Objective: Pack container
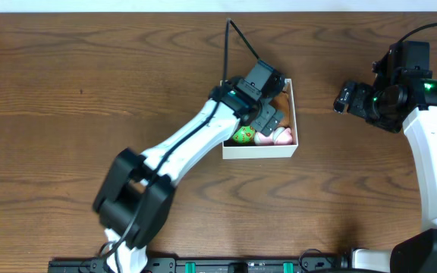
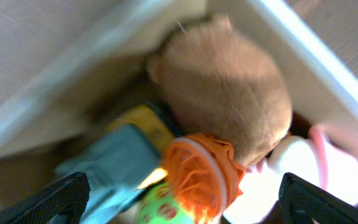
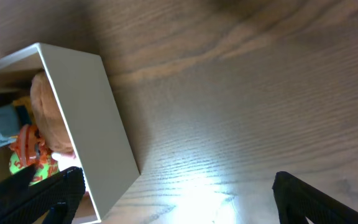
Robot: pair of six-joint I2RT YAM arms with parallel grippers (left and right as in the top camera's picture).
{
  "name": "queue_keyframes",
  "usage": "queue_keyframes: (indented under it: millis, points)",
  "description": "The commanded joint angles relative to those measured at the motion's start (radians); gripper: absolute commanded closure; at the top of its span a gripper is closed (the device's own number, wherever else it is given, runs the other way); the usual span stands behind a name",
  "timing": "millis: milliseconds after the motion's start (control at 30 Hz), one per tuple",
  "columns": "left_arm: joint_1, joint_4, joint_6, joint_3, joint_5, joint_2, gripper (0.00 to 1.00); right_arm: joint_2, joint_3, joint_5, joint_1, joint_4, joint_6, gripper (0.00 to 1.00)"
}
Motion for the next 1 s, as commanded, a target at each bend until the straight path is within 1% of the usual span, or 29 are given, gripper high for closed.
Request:
queue_keyframes:
  millis: [0,133,233,300,433,533,633,767,967]
  points:
    - [0.021,-0.004,0.005,0.011,-0.109,-0.181,0.02,-0.042,-0.002,-0.007,0.006,0.025,-0.012,0.01]
    - [0.064,-0.034,-0.007,0.011,-0.241,-0.346,0.02,-0.116,0.003,-0.028,0.006,0.08,-0.09,0.01]
    - [0.135,-0.092,-0.058,0.011,-0.337,-0.476,0.02,-0.2,0.003,-0.092,0.006,0.149,-0.162,0.01]
    - [0.199,-0.135,-0.092,0.011,-0.349,-0.544,0.02,-0.267,0.003,-0.146,0.006,0.199,-0.201,0.01]
    - [0.359,-0.231,-0.19,0.011,-0.349,-0.644,0.02,-0.411,0.003,-0.268,0.006,0.294,-0.204,0.01]
    - [0.466,-0.294,-0.191,0.011,-0.349,-0.673,0.02,-0.515,0.003,-0.269,0.006,0.345,-0.204,0.01]
    - [0.52,-0.338,-0.19,0.011,-0.349,-0.673,0.02,-0.58,0.003,-0.244,0.006,0.353,-0.204,0.01]
    - [0.544,-0.355,-0.19,0.011,-0.349,-0.661,0.02,-0.634,0.003,-0.246,0.006,0.349,-0.204,0.01]
    - [0.544,-0.357,-0.19,0.011,-0.348,-0.654,0.02,-0.651,0.003,-0.246,0.006,0.347,-0.204,0.01]
